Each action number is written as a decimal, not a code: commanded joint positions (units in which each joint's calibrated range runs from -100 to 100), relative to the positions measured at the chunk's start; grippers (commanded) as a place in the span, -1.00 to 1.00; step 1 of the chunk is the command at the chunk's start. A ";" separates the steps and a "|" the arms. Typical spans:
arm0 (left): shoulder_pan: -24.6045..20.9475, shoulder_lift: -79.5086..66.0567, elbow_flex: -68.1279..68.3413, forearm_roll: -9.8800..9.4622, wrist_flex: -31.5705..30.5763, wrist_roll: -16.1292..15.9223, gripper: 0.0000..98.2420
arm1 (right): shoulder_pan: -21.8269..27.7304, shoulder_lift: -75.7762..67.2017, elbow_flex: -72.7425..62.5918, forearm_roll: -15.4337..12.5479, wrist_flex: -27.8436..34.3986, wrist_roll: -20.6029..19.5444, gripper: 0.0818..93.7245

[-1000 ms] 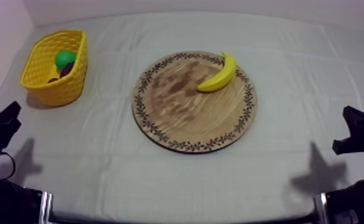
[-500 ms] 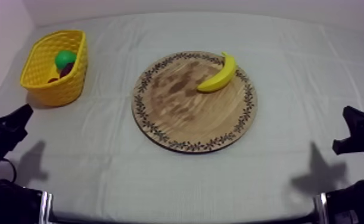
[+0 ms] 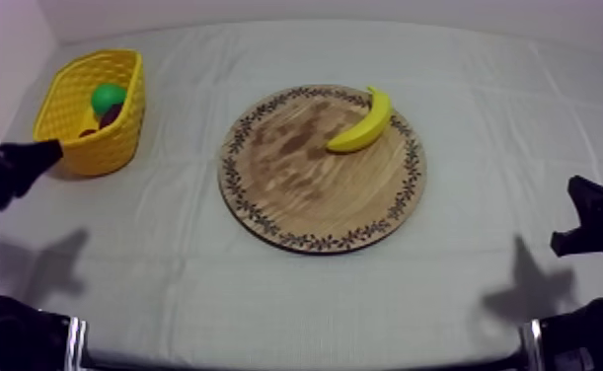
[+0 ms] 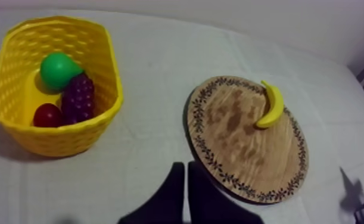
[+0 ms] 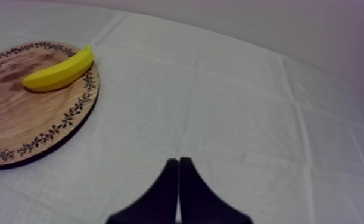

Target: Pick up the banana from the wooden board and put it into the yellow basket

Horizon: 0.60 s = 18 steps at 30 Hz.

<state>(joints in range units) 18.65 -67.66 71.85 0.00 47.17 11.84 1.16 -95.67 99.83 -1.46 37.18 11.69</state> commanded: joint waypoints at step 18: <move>-1.11 51.83 -74.83 10.49 39.38 5.60 -1.00 | -0.02 0.00 -0.05 -0.03 -0.08 0.00 -1.00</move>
<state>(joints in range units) 16.64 -22.49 9.23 10.38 85.39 15.18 1.16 -95.67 99.83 -1.46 37.03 11.69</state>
